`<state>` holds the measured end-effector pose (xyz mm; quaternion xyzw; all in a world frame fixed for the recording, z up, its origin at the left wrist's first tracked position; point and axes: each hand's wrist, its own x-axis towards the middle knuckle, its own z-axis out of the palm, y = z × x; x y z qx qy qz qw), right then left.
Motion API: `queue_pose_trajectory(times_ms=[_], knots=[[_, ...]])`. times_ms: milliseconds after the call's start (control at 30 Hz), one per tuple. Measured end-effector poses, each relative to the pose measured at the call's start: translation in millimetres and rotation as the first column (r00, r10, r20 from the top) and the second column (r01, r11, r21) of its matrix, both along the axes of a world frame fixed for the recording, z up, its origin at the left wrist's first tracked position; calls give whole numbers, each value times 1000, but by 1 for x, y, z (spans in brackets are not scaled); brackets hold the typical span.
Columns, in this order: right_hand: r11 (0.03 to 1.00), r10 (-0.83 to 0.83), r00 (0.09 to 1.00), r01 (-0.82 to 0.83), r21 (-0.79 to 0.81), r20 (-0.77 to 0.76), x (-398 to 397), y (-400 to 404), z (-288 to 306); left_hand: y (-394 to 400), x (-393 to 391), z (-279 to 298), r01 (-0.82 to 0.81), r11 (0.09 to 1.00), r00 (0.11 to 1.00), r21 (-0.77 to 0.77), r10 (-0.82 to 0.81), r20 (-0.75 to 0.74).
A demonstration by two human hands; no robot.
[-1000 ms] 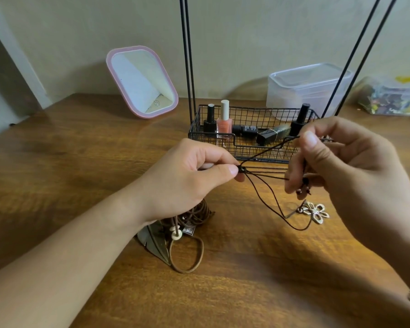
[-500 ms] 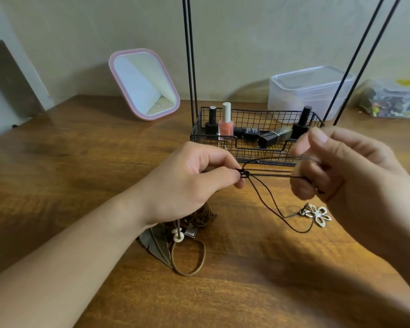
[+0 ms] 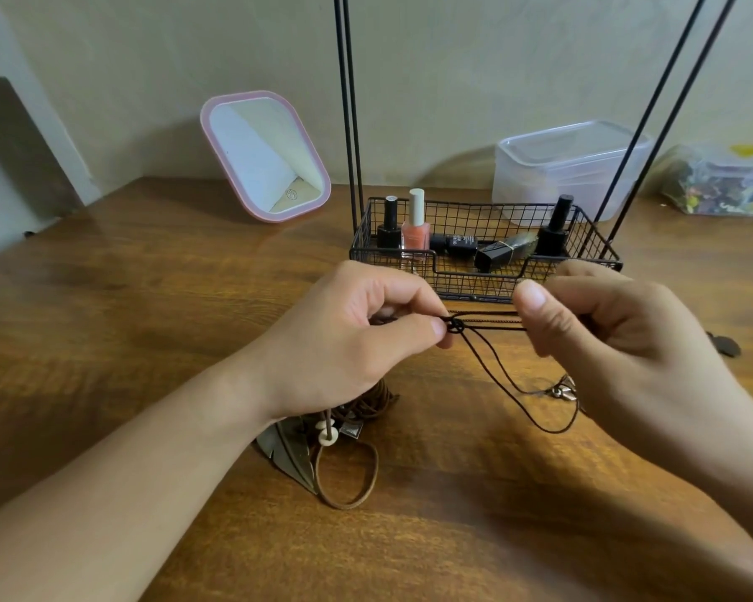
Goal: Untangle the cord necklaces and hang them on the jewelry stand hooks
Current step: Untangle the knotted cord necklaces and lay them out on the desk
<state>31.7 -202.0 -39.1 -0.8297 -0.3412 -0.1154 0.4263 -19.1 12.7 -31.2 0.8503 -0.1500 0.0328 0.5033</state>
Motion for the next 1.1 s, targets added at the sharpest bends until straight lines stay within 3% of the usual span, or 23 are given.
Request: queue_pose_trajectory(times_ms=[133,233,400,567,700,800,900,1000,1100], knots=[[985,134,985,-120,124,-105,-1,2,1,1,0,1,-6,1000,1000,20,5,17],[972,155,973,-119,205,-171,-3,1,4,0,-1,1,-17,1000,1000,4,17,19],[972,160,939,-97,215,-303,-1,2,5,1,1,0,-12,995,1000,-95,12,-2],[959,235,921,-168,226,-312,-4,3,2,1,1,1,-3,994,1000,-111,3,-1],[951,258,945,-211,225,-202,-7,3,2,1,2,0,-2,994,1000,-105,3,9],[968,248,968,-248,18,35,-9,2,0,1,2,0,1,995,1000,-100,2,30],[967,235,959,-214,-140,157,-13,1,1,2,1,0,17,997,998,-76,-13,60],[993,113,965,-103,-54,237,-12,1,3,1,1,0,48,996,996,-75,-42,81],[994,23,988,-38,98,149,-10,2,2,0,1,-2,90,993,992,-77,-83,90]])
